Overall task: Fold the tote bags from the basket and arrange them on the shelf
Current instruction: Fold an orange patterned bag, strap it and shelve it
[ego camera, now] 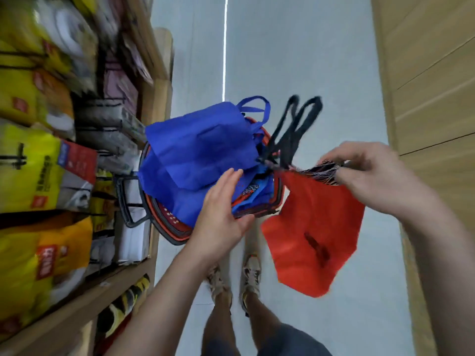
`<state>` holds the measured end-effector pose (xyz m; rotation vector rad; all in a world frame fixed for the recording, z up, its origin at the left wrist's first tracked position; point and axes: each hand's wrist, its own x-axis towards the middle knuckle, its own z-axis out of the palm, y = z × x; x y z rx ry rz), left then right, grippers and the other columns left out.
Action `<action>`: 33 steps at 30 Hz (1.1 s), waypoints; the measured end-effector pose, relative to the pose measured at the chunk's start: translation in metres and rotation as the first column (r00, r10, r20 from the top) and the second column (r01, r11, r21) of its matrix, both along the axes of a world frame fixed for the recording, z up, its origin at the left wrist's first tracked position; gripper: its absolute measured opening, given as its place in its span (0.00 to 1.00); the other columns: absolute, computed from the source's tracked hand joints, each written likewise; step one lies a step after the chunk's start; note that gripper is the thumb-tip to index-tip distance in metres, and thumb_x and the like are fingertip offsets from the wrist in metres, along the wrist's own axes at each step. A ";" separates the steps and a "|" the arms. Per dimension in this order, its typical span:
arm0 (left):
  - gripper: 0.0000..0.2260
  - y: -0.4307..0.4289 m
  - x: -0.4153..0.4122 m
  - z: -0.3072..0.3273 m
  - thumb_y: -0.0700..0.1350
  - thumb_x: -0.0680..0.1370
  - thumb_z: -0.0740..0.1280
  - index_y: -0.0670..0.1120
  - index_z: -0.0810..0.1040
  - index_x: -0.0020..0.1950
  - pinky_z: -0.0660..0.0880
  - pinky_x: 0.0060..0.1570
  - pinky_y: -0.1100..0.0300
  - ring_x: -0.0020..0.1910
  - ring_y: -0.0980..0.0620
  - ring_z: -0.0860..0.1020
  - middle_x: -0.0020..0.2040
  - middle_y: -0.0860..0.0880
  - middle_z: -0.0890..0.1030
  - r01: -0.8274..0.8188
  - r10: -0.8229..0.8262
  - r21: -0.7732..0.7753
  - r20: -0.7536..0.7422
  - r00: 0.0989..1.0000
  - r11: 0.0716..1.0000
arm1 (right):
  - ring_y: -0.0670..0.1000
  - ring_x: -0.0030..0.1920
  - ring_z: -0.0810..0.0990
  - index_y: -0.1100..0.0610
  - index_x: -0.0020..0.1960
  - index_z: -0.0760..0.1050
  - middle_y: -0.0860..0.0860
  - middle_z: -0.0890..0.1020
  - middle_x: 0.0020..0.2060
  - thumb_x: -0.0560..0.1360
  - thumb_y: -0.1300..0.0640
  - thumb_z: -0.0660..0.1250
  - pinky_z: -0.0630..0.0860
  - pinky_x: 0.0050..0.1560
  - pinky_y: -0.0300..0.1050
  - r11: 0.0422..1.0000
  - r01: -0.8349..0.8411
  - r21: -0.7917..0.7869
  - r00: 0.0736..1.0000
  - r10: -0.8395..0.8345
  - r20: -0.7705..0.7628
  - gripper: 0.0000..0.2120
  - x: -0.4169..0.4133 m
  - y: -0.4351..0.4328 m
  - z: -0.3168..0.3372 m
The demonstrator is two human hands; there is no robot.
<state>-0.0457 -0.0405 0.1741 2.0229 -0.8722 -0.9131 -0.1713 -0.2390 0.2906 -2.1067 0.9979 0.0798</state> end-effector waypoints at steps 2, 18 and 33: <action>0.44 -0.003 0.000 0.029 0.49 0.70 0.78 0.50 0.56 0.79 0.50 0.74 0.64 0.77 0.53 0.53 0.79 0.52 0.55 0.051 -0.054 0.031 0.135 0.989 0.998 | 0.44 0.32 0.76 0.49 0.36 0.82 0.44 0.81 0.34 0.68 0.66 0.63 0.68 0.33 0.31 0.996 -0.031 0.087 0.995 0.023 0.096 0.14 -0.002 0.003 0.036; 0.25 0.118 -0.053 0.224 0.67 0.74 0.57 0.44 0.72 0.43 0.72 0.37 0.44 0.36 0.44 0.76 0.34 0.45 0.77 -0.231 0.231 -0.043 0.360 0.904 0.972 | 0.58 0.59 0.72 0.47 0.72 0.68 0.57 0.71 0.62 0.79 0.44 0.59 0.72 0.59 0.58 0.767 -0.361 -0.530 0.790 0.554 0.263 0.22 0.044 0.069 0.112; 0.11 0.317 -0.231 0.368 0.59 0.69 0.75 0.53 0.79 0.38 0.71 0.39 0.63 0.37 0.63 0.76 0.37 0.56 0.80 -0.762 0.695 -0.022 0.428 0.578 0.647 | 0.40 0.37 0.75 0.47 0.41 0.76 0.44 0.78 0.36 0.71 0.50 0.75 0.72 0.43 0.42 0.255 -0.960 -0.113 0.114 0.729 0.675 0.08 0.057 0.301 0.196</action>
